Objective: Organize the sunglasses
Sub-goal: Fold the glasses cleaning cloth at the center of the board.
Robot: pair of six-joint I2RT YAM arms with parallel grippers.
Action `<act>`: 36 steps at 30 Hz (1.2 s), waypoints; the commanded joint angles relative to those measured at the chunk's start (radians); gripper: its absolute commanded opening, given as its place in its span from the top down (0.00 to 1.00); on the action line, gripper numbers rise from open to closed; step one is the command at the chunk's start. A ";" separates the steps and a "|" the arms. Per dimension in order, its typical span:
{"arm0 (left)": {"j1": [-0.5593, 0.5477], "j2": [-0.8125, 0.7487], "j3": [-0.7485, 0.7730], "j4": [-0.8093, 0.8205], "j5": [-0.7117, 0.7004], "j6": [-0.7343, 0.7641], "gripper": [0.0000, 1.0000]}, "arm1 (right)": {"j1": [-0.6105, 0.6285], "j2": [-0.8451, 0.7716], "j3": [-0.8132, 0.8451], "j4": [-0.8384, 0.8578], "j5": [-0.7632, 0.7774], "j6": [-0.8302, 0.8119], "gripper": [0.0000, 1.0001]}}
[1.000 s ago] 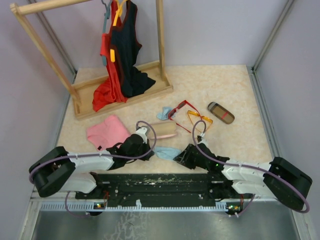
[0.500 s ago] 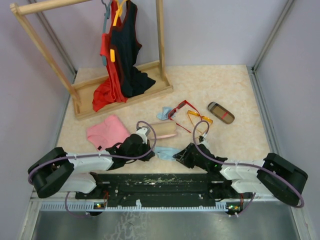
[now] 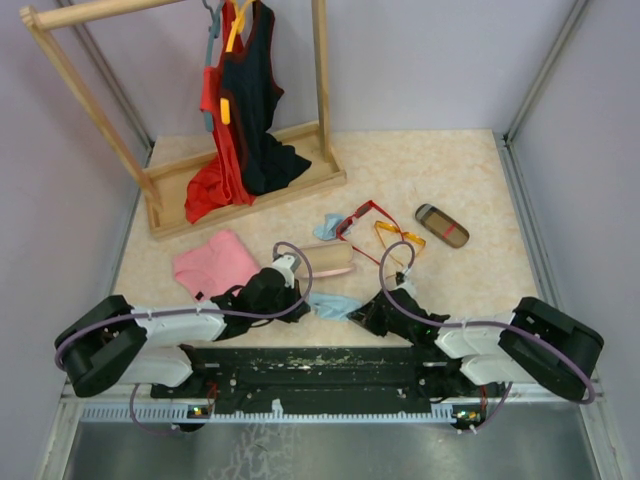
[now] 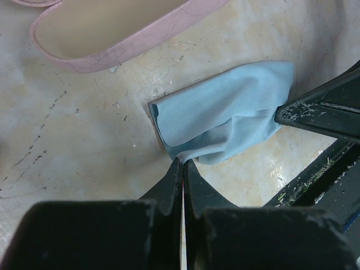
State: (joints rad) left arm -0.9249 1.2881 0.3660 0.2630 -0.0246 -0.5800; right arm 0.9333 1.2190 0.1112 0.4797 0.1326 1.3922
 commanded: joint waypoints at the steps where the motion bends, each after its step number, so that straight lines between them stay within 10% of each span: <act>1: 0.003 -0.038 0.004 0.010 0.014 -0.005 1.00 | 0.009 -0.012 0.004 0.015 0.034 -0.057 1.00; 22: -0.004 -0.166 0.068 -0.096 0.074 0.008 1.00 | 0.003 -0.379 0.077 -0.305 0.111 -0.148 1.00; 36: 0.016 0.058 0.140 -0.013 0.005 0.016 1.00 | -0.181 -0.111 0.135 -0.134 -0.068 -0.235 1.00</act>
State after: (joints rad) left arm -0.9226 1.3014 0.4606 0.1913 0.0036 -0.5694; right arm 0.7845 1.0523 0.1684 0.2302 0.1146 1.2091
